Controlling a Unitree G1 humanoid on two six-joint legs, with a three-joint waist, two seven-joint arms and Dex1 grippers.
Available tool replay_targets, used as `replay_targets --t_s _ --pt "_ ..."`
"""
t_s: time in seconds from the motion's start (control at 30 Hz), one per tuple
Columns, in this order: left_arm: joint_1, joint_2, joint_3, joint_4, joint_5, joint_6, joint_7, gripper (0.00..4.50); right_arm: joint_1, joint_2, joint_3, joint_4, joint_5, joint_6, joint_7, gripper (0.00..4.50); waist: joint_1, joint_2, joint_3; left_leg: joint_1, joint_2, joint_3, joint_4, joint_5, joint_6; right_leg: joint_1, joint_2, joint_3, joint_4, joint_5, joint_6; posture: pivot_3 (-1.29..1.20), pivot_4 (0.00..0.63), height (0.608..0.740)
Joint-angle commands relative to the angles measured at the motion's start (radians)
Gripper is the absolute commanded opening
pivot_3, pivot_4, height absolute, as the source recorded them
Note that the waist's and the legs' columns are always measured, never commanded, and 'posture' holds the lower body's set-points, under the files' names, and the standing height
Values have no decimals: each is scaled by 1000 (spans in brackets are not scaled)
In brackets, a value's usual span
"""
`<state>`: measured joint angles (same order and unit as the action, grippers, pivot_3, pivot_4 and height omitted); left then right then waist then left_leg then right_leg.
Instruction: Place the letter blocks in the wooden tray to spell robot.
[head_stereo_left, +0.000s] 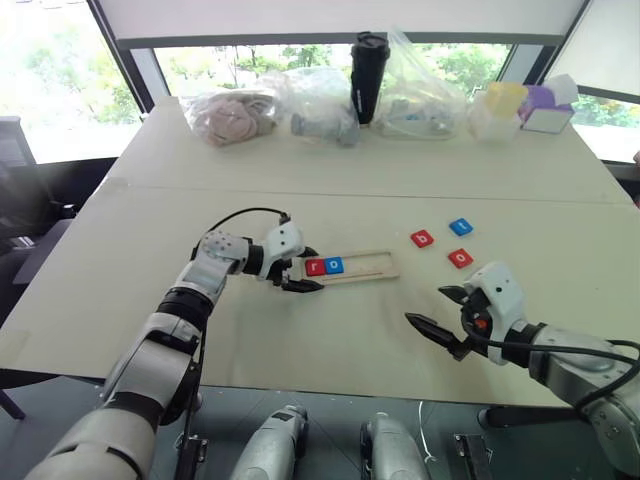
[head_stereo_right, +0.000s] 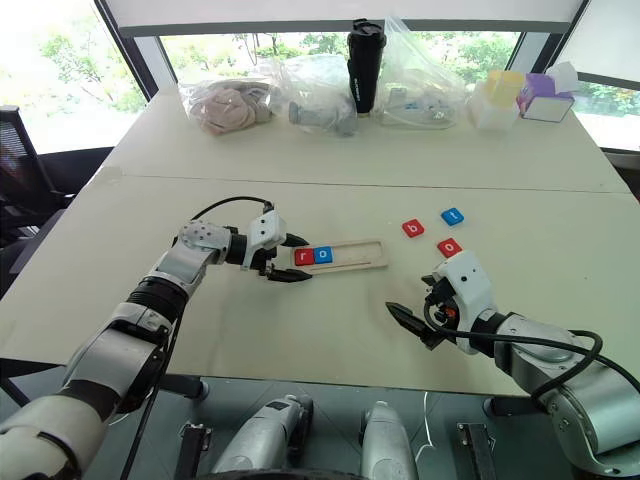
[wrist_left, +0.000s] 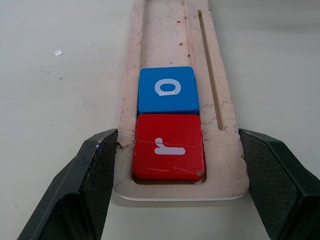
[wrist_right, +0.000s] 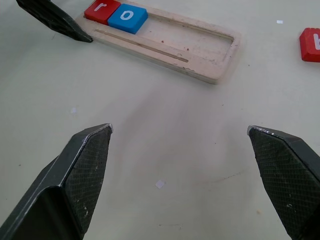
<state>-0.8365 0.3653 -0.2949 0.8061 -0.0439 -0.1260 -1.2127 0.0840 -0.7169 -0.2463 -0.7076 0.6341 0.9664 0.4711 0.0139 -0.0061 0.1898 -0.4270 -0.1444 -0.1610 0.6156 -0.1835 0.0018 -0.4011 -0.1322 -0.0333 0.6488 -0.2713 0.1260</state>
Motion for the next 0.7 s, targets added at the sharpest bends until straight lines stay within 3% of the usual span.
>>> replay_targets --t_s 0.03,0.17,0.4,0.7 --pt "-10 -9 1 25 32 -16 8 3138 -8 -1 -17 -23 2 -24 1 4500 0 0 0 0 0 0 0 0 0 0 0 0 0 0 0 0 150 740" --pt "-23 -26 18 11 24 -22 17 3138 -14 -5 -13 -4 -7 -38 6 4500 2 0 0 0 0 0 1 0 0 1 0 0 0 0 0 0 150 740" --pt "83 108 16 -257 -14 11 -153 3138 -9 -24 -38 19 -15 -49 23 4500 -11 0 0 0 0 0 -1 0 0 -1 0 0 0 1 1 0 150 740" --pt "241 198 6 -464 -16 25 -162 3138 -34 -19 -8 51 -32 -65 36 4500 0 0 0 0 0 0 0 0 0 -1 0 1 0 1 0 0 150 740"
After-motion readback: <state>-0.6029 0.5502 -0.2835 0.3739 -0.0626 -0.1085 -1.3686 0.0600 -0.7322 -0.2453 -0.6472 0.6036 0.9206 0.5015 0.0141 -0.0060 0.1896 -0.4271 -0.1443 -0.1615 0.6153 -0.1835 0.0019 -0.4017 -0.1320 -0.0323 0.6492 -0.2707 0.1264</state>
